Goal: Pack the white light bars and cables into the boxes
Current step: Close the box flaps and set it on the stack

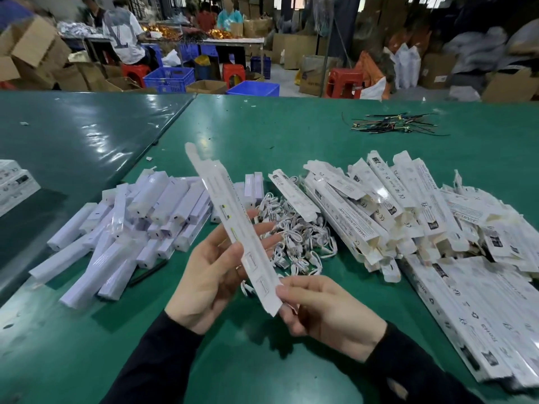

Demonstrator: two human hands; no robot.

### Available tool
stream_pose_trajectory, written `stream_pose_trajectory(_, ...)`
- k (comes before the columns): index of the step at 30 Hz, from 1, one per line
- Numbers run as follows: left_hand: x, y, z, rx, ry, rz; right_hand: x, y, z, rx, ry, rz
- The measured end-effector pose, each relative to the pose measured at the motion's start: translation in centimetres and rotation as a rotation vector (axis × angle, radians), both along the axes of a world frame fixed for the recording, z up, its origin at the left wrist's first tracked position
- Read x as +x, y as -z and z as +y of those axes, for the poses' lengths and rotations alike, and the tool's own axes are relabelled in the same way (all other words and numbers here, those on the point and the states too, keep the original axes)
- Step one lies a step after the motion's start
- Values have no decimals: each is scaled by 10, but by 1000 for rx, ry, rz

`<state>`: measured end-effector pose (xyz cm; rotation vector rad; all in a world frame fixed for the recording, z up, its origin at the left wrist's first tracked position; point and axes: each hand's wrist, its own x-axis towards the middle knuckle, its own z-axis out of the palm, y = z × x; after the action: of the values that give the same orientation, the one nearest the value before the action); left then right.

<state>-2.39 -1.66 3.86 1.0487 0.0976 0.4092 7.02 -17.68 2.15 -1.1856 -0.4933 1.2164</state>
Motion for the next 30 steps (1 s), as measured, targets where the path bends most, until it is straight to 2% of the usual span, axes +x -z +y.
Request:
stream_pose_trajectory(3, 1, 1, 0, -59, -74, 55, 1, -6, -1, -73, 37, -219)
stream_pose_trajectory(5, 3, 2, -2, -15, -99, 121, 1, -8, -1, -67, 70, -325)
stream_pose_trajectory(10, 7, 10, -18, 104, -146, 228, 1, -7, -3, -9, 100, -335)
stream_pose_trajectory(14, 8, 15, -21, 385, -261, 252, -1, -5, -2, -33, 39, -317)
stream_pose_trajectory(16, 8, 14, -18, 310, -218, 245, -1, -9, -3, -3, -36, -217)
stream_pose_trajectory(19, 5, 8, -10, -49, 5, 208, -2, -14, -6, 85, -182, 54)
stream_pose_trajectory(21, 4, 5, -7, -175, 89, 160, -3, -15, -8, 140, -266, 147)
stream_pose_trajectory(26, 5, 5, -8, -99, -38, 182, -3, -15, -8, 117, -314, 134)
stream_pose_trajectory(30, 6, 8, -9, -2, -153, 241, -1, -13, -5, 61, -223, 94)
